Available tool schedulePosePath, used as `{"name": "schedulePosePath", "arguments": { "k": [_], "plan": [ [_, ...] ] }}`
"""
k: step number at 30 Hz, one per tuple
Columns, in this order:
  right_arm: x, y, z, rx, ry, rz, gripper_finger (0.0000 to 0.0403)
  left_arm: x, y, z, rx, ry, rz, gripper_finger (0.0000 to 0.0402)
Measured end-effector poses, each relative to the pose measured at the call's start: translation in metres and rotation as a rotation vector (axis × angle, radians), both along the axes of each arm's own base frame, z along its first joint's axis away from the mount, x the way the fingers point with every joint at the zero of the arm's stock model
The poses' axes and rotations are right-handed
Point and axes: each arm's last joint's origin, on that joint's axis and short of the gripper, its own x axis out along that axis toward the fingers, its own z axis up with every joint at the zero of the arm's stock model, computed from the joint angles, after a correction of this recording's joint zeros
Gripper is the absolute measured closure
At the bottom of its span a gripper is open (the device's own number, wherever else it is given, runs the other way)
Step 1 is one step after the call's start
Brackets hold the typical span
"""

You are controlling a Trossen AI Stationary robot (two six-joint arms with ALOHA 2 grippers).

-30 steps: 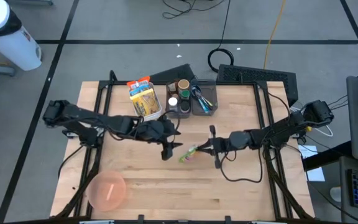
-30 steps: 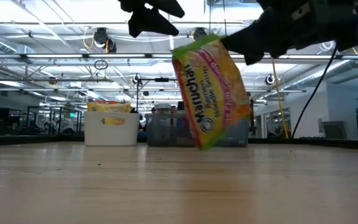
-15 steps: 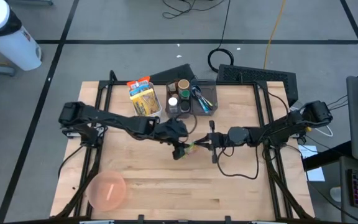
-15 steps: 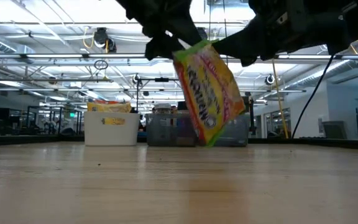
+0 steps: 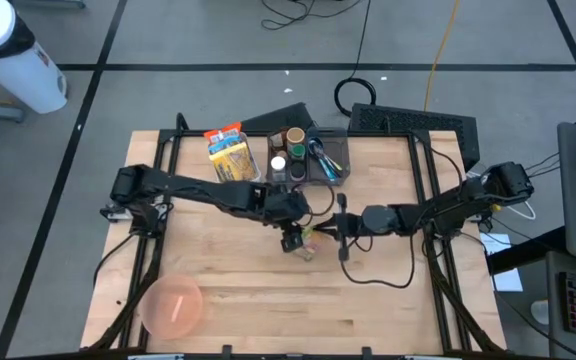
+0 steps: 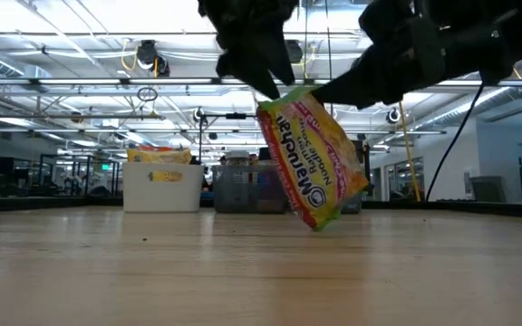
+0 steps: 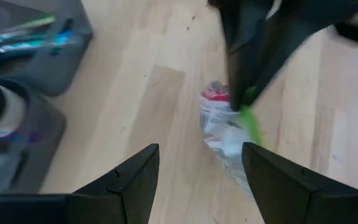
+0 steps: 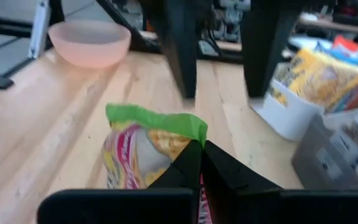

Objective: Pick & Place Food Item
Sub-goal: Put the green noodle pack into the white bin

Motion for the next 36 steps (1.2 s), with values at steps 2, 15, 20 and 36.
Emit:
{"name": "schedulePosePath", "arguments": {
  "k": [2, 15, 20, 36],
  "plan": [
    [0.000, -0.001, -0.002, 0.002, 0.022, -0.007, 0.0403, -0.005, 0.002, 0.012, 0.001, -0.013, 0.002, 0.0163],
    [0.000, -0.003, -0.001, -0.015, 0.013, -0.060, 0.0403, -0.006, -0.001, 0.013, -0.096, -0.007, 0.004, 0.0163],
    [0.001, -0.002, 0.003, -0.013, -0.035, -0.074, 0.0403, -0.006, -0.002, 0.015, -0.118, -0.019, 0.007, 0.0163],
    [0.000, 0.008, 0.015, -0.031, -0.160, -0.033, 0.0403, -0.003, -0.004, 0.008, -0.129, 0.001, 0.021, 0.0163]
  ]
}}
